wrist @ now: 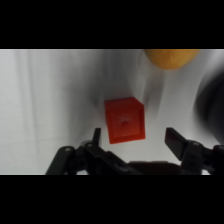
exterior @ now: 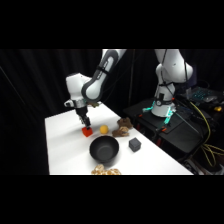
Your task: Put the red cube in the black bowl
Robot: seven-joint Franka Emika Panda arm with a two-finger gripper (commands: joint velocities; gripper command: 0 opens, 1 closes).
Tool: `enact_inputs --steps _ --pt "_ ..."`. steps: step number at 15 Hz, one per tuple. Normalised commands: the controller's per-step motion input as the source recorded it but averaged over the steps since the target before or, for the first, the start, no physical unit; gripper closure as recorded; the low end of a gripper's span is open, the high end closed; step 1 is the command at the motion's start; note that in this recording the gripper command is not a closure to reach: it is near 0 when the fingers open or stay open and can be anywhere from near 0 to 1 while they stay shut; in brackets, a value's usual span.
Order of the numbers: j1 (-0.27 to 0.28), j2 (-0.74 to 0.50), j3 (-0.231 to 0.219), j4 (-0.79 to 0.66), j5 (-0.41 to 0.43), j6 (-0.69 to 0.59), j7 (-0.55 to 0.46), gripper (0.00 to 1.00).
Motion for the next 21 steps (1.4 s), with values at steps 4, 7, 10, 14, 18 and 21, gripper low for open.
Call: enact_inputs --steps 4,7,10,14,18,21 --pt "-0.112 0.20 0.084 0.17 0.096 0.07 -0.23 0.00" --pt "-0.119 0.22 0.081 0.24 0.079 0.04 -0.21 0.00" --pt "-0.068 0.19 0.071 0.25 0.063 0.07 -0.12 1.00" --pt "-0.001 0.02 0.039 0.12 0.026 -0.01 -0.01 1.00" --pt "0.076 -0.27 -0.022 -0.12 -0.009 -0.08 0.12 1.00" --pt "0.172 -0.54 -0.110 -0.30 -0.073 -0.22 0.23 1.00"
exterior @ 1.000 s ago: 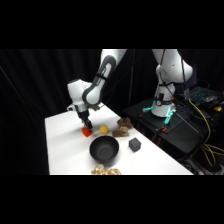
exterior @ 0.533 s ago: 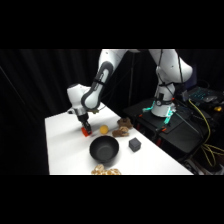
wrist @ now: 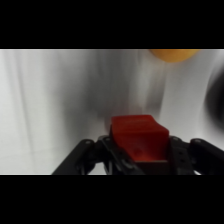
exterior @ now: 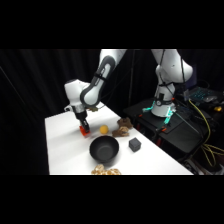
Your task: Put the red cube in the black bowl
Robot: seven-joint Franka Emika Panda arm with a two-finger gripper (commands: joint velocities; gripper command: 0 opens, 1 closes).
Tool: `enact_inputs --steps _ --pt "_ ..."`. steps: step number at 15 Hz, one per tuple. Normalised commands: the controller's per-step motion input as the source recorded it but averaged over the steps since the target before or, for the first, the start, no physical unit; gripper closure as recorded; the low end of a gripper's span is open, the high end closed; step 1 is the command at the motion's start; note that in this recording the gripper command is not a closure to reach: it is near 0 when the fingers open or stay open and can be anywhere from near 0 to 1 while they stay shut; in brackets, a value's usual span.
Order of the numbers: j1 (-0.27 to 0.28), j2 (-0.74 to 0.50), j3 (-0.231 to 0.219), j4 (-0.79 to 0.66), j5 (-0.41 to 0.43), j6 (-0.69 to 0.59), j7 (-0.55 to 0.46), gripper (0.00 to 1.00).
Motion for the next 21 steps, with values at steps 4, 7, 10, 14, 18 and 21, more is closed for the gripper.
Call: enact_inputs --steps 4,7,10,14,18,21 --pt "0.206 -0.60 -0.182 -0.24 -0.143 -0.38 0.29 1.00" --pt "0.209 -0.53 -0.139 -0.22 -0.167 -0.33 0.27 1.00" --pt "0.243 -0.38 -0.058 -0.23 -0.147 -0.18 0.29 1.00" --pt "0.242 -0.17 0.025 -0.21 -0.084 -0.01 0.32 1.00" --pt "0.156 -0.05 0.041 -0.13 -0.064 0.07 0.20 1.00" --pt "0.072 -0.03 0.036 -0.09 -0.024 0.10 0.12 1.00"
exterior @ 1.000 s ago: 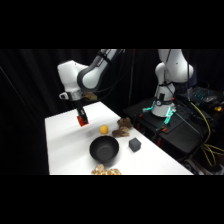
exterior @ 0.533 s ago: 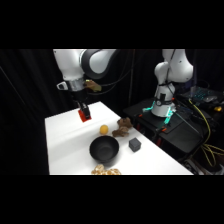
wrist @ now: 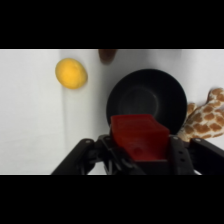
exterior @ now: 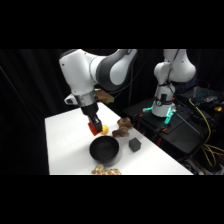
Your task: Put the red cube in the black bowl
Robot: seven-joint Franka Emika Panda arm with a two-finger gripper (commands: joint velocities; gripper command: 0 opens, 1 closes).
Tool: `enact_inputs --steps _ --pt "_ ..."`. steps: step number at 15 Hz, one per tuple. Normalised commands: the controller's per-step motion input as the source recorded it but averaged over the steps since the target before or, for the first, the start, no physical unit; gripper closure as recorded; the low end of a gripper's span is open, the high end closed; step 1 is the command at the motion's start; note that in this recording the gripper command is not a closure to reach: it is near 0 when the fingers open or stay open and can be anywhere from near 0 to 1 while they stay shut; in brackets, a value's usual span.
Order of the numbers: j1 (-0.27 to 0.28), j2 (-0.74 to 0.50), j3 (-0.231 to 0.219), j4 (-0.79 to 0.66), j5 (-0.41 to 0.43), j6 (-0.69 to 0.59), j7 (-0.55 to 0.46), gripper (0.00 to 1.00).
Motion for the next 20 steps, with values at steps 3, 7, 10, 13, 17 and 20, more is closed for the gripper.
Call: enact_inputs --steps 3,7,10,13,17,20 --pt "0.045 0.01 0.048 -0.15 0.016 0.25 0.08 1.00" --pt "0.028 0.15 0.027 -0.10 -0.008 0.40 0.03 1.00" --pt "0.032 0.20 0.002 -0.04 -0.046 0.34 0.03 1.00" --pt "0.055 0.12 -0.009 -0.01 -0.068 0.17 0.04 0.00" --pt "0.098 -0.11 -0.057 0.01 -0.128 -0.07 0.11 0.00" --pt "0.106 -0.44 -0.067 -0.08 -0.136 -0.28 0.15 0.00"
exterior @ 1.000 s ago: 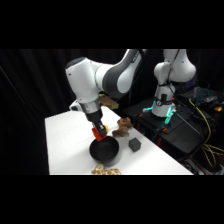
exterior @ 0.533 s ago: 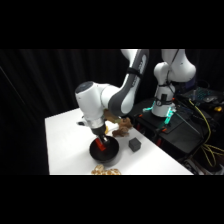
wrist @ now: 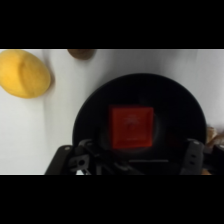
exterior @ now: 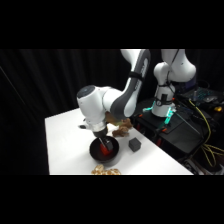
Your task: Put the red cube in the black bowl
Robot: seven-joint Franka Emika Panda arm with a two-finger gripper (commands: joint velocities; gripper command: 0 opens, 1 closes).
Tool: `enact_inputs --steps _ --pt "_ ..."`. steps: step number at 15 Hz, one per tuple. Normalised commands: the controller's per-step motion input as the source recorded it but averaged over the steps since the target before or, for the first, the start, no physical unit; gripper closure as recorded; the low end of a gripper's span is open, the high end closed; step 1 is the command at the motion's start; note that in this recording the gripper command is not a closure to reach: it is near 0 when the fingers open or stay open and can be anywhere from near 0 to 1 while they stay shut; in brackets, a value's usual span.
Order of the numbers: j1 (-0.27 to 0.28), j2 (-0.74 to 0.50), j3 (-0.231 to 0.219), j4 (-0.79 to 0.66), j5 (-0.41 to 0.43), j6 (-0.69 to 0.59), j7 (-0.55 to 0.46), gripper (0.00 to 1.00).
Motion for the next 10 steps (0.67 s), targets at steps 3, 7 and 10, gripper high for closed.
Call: enact_inputs --steps 3,7,10 --pt "0.082 -0.54 -0.046 -0.09 -0.122 -0.34 0.14 0.00" --pt "0.012 -0.41 -0.013 0.08 -0.035 -0.44 0.15 0.00" --pt "-0.020 -0.31 -0.002 0.11 -0.018 -0.36 0.13 0.00"
